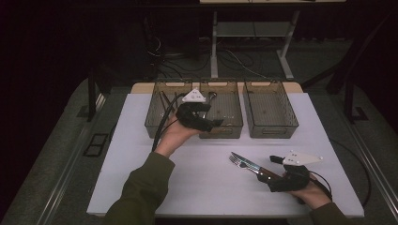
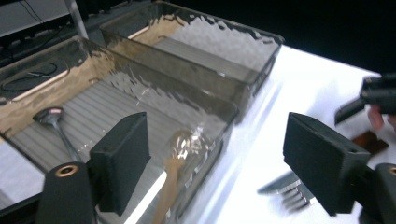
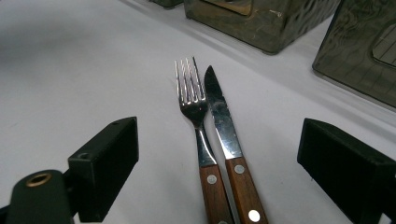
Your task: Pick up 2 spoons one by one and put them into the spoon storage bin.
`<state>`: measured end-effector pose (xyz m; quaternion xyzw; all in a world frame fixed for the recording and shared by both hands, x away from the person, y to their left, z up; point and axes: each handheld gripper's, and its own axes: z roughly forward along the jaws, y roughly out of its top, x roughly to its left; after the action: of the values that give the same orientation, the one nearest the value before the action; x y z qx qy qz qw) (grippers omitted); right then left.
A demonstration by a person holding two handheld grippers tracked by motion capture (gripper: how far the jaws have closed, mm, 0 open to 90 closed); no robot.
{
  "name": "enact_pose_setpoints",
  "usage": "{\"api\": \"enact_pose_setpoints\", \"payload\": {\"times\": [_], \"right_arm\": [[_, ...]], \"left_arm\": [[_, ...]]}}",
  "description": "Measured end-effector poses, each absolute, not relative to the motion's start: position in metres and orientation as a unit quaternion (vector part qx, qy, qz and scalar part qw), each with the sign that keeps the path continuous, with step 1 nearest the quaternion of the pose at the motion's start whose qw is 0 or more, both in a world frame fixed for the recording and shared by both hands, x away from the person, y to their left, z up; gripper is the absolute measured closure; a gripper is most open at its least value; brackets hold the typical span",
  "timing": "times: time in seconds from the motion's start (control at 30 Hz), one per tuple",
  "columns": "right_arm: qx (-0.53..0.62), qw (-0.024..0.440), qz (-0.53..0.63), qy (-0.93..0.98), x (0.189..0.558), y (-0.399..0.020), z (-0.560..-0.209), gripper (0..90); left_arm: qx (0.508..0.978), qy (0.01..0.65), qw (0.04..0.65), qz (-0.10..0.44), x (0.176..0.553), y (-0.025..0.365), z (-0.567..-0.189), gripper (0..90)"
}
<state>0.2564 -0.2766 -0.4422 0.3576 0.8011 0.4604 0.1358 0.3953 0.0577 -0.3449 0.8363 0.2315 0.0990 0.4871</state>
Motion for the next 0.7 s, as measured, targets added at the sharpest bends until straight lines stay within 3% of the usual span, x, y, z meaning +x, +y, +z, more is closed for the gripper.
{"api": "enact_pose_setpoints", "payload": {"times": [0.27,0.7], "right_arm": [[0.359,0.137,0.456,0.803,0.256,-0.277,-0.443,12.2],[0.364,0.132,0.455,0.802,0.258,-0.277,-0.444,12.2]], "left_arm": [[0.842,0.226,0.480,0.099,0.370,0.076,-0.354,15.1],[0.832,0.242,0.489,0.101,0.333,0.112,-0.385,12.9]]}}
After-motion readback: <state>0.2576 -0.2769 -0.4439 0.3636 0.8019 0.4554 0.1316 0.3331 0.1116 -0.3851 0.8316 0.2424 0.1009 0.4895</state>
